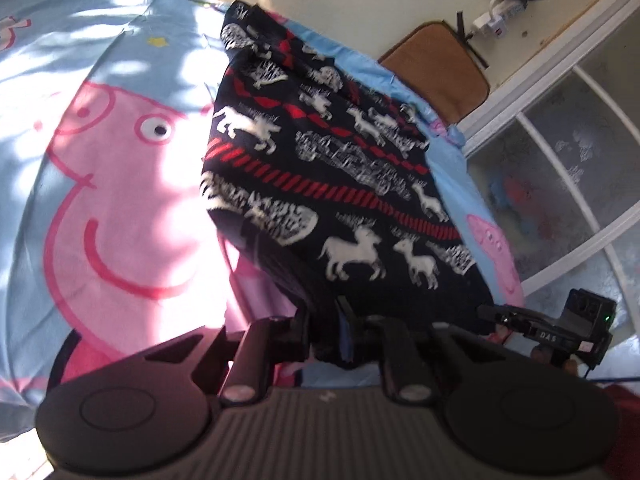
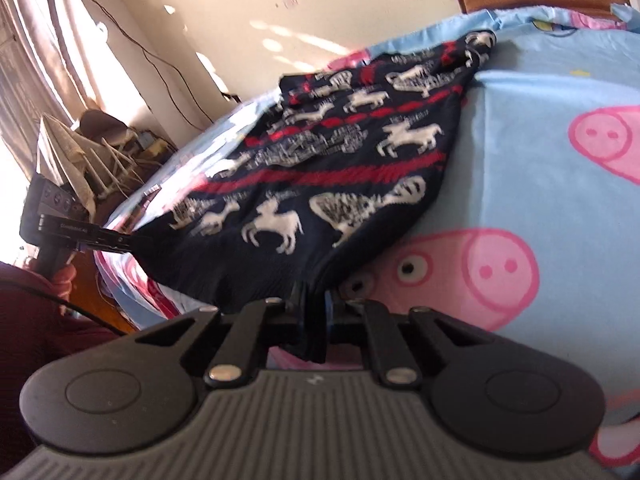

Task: Fold small clothes

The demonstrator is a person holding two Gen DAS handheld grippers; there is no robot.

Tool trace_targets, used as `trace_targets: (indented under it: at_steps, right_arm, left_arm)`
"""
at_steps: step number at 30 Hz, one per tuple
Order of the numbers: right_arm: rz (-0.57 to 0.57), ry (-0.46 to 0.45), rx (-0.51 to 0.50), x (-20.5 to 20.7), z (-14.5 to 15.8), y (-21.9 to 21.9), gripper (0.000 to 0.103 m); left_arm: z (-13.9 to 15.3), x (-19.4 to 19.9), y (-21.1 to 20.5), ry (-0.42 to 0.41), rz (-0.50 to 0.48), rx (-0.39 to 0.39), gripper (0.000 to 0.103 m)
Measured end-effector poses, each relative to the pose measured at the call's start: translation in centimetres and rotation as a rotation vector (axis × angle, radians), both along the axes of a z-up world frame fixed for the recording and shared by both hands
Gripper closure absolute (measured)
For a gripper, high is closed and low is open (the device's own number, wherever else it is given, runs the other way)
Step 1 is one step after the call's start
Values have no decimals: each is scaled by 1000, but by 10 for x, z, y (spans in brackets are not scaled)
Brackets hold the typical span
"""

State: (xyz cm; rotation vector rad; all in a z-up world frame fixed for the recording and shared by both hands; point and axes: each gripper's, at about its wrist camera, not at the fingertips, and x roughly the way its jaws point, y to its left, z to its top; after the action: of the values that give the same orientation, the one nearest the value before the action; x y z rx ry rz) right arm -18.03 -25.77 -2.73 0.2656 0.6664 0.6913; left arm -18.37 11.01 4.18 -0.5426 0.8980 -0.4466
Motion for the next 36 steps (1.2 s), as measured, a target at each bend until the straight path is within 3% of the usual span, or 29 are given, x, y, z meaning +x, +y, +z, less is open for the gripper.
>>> trace_targets:
  at_steps: [2,5,8,12,14,16,18,19,20,21,25,27,30,32,35,36]
  right_arm:
    - [-9,-70,83,10,18,-7,91]
    - [-83,-157,150,41,44,-17,91]
    - [-202,-154,199,92,59,-29,91]
    - [-324,-100,150,168,54,-30,91]
    - [-362,-58,126,200,41,-27,91]
    - [-404,-20,101,224,26,-26,86]
    - [-441,0,125,232,19,-34,63]
    - [-448,-2,169,230,18,-41,58]
    - [-458,-12,204,225,19,-48,47]
    - [-475,-30,221,219,21,-53,43]
    - [-401,-64,214,206,34,-52,48]
    - [-320,-48,209,207,35,-39,57]
    - [-237,-14,156,219,32,-11,64]
    - [-254,-6,73,226,30,3,64]
    - [-256,-64,2,211,35,6,62]
    - [-268,-97,-25,202,37,5,61]
  left_arm:
    - [18,15,8,-67,31,-73,91]
    - [38,53,17,-133,79,-121,91]
    - [45,106,27,-164,150,-134,91]
    - [33,176,41,-118,239,-143,91]
    - [19,209,39,-72,257,-110,89]
    - [6,227,33,-8,286,-36,80]
    - [1,227,32,-5,283,2,67]
    - [1,224,37,-16,273,-3,55]
    - [3,219,44,-25,285,-5,50]
    - [7,214,50,-37,307,-6,45]
    - [24,204,67,-100,320,-61,44]
    - [27,210,58,-118,286,-56,44]
    - [16,224,30,-91,222,32,45]
    - [4,224,18,-42,235,133,45]
    - [3,207,20,-58,246,147,43]
    - [5,198,24,-63,256,143,35]
